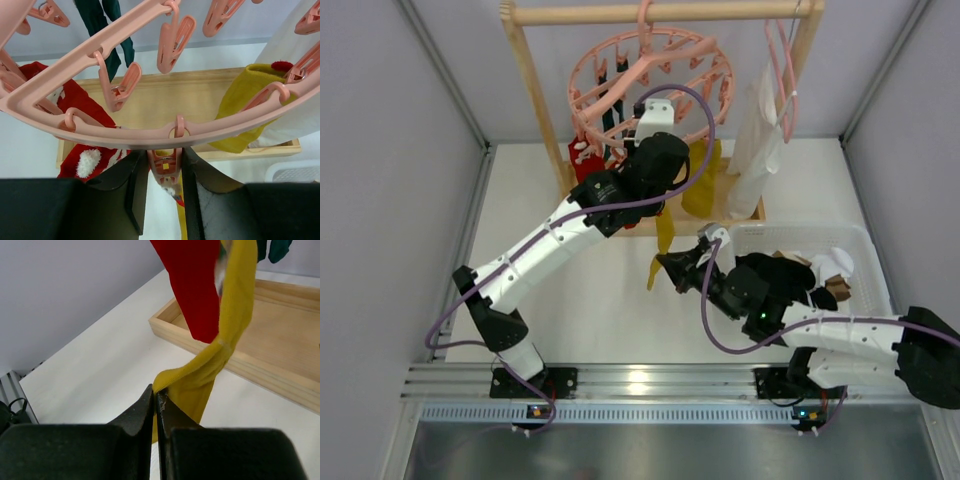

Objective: Remove the socks clipped to the hanger

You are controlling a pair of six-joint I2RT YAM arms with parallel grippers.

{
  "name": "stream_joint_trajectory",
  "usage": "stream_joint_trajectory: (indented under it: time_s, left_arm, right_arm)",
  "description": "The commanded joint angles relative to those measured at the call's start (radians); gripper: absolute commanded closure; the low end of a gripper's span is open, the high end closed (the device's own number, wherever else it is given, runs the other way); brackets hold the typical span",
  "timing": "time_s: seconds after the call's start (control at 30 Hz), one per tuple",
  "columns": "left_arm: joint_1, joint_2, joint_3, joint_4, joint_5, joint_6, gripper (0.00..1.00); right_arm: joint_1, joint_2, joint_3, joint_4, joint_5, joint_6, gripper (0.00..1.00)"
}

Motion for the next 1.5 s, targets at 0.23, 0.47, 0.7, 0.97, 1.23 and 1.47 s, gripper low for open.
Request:
stream_joint_trajectory:
  time_s: [0.23,0.47,0.7,0.97,1.23,1.47]
  left_arm:
    - [0.002,-0.046,-0.003,0.03,0.101,-0.039,0.61]
    - [-0.003,-0.16,-0.092,0.03,0.185,-0.1,0.3]
    - [-0.022,-0.32,-0.243,0.03,0.238,-0.145,0.02]
    - [-0.032,-0.533,-0.486,0.025,0.273,-0.189,0.02]
    - [-0.032,-0.727,-0.661,-0.011,0.209,-0.171,0.02]
    - [-0.03,-0.765,-0.699,-0.153,0.129,-0.176,0.01]
  right_arm:
    - [0.029,-0.337,-0.013,-0.285,0.077,0.044,1.0]
    - [0.029,-0.592,0.121,-0.88,0.387,0.136,1.0]
    - [0.027,-0.654,0.272,-1.319,0.705,0.288,1.0]
    - [-0.179,-0.482,0.394,-1.516,0.808,0.327,1.0]
    - [-0.842,-0.335,0.362,-1.282,0.399,0.122,1.0]
    - [-0.91,-0.336,0.348,-1.205,0.257,0.136,0.0]
